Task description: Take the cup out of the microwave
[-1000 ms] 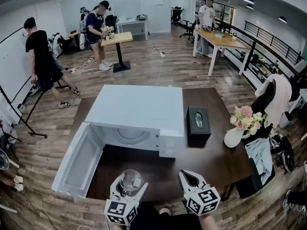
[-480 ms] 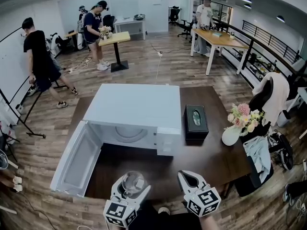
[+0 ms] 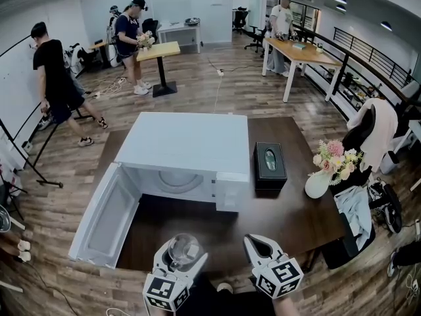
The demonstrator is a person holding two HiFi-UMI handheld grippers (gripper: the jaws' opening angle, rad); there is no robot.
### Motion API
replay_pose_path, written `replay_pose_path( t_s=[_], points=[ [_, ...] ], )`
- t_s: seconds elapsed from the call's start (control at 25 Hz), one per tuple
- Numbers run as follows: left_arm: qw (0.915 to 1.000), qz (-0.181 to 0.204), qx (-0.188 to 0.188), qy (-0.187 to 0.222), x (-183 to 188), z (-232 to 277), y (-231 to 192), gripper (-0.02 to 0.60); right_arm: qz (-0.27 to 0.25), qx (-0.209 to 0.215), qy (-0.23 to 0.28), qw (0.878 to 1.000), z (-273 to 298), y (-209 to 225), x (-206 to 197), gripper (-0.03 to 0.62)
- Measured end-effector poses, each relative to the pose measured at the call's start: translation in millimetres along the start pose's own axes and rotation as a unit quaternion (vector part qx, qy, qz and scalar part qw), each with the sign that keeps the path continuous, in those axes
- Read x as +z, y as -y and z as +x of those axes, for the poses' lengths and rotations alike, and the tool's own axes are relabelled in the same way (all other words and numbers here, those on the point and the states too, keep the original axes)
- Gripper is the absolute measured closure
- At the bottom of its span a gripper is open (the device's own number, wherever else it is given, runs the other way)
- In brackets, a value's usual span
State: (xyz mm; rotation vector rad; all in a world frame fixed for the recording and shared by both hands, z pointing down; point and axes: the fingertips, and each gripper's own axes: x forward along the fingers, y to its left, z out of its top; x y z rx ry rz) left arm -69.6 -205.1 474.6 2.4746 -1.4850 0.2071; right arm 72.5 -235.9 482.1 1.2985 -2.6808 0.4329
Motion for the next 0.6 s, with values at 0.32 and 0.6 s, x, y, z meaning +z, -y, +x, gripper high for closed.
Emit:
replay_pose_path(
  t_s=[0.32,0.6],
  points=[
    [1.0,-0.001,0.001,-0.003,-1.7,3.1,-3.1,0.205,0.004,0.002,-0.001,1.0,2.2,-0.6,-0.5,0.602],
    [1.0,0.003,0.002,-0.002,-1.4,3.6,-4.7,0.204,0.009,0.002,-0.001,1.0,3.3,-2.1,-3.0,0.602]
  ],
)
